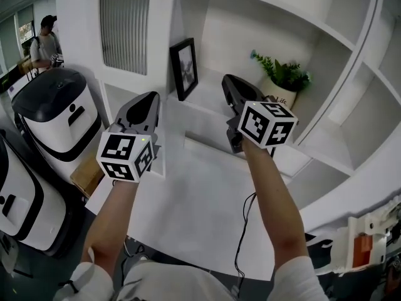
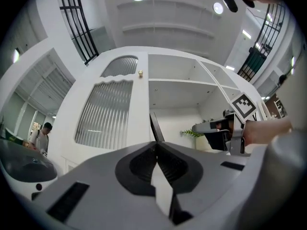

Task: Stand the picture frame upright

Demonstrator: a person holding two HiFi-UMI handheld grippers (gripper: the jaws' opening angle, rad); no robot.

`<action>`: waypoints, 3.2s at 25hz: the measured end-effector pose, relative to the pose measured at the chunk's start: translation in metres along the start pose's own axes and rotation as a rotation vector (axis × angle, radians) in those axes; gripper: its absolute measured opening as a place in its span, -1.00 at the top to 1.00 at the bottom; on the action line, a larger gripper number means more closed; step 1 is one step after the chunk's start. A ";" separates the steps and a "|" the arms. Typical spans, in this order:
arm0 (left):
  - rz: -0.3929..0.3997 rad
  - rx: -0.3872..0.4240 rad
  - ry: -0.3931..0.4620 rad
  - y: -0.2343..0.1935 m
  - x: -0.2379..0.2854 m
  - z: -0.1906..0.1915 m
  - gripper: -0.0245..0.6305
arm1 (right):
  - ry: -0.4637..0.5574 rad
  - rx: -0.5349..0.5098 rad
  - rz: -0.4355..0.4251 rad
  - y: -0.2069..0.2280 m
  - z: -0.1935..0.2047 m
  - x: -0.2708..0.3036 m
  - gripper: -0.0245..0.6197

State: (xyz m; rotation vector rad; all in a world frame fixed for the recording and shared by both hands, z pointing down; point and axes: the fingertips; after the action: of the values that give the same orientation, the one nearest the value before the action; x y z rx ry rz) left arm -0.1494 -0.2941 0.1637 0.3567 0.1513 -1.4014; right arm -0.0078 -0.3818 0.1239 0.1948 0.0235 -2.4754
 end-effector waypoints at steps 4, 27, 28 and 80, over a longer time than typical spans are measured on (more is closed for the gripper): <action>0.051 -0.060 -0.001 0.001 -0.012 0.014 0.87 | -0.010 -0.029 0.044 -0.010 0.008 -0.016 0.90; 0.214 -0.177 0.046 0.003 -0.075 0.026 0.87 | 0.061 -0.044 0.412 -0.023 0.050 -0.208 0.90; 0.214 -0.178 0.053 0.001 -0.081 0.026 0.87 | 0.056 -0.053 0.432 -0.025 0.054 -0.216 0.90; 0.145 -0.221 -0.017 -0.033 -0.181 0.052 0.87 | -0.008 0.093 0.634 -0.082 0.129 -0.335 0.90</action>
State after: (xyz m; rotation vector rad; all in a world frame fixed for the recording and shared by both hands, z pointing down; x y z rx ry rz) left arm -0.2178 -0.1460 0.2641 0.1685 0.2594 -1.2301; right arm 0.1858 -0.1211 0.2982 0.1955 -0.1365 -1.8458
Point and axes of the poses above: the fingertips, and each gripper's own axes: x forward along the fingers, y to its right, z out of its underside, and after that the axes turned 4 degrees about x, right-handed
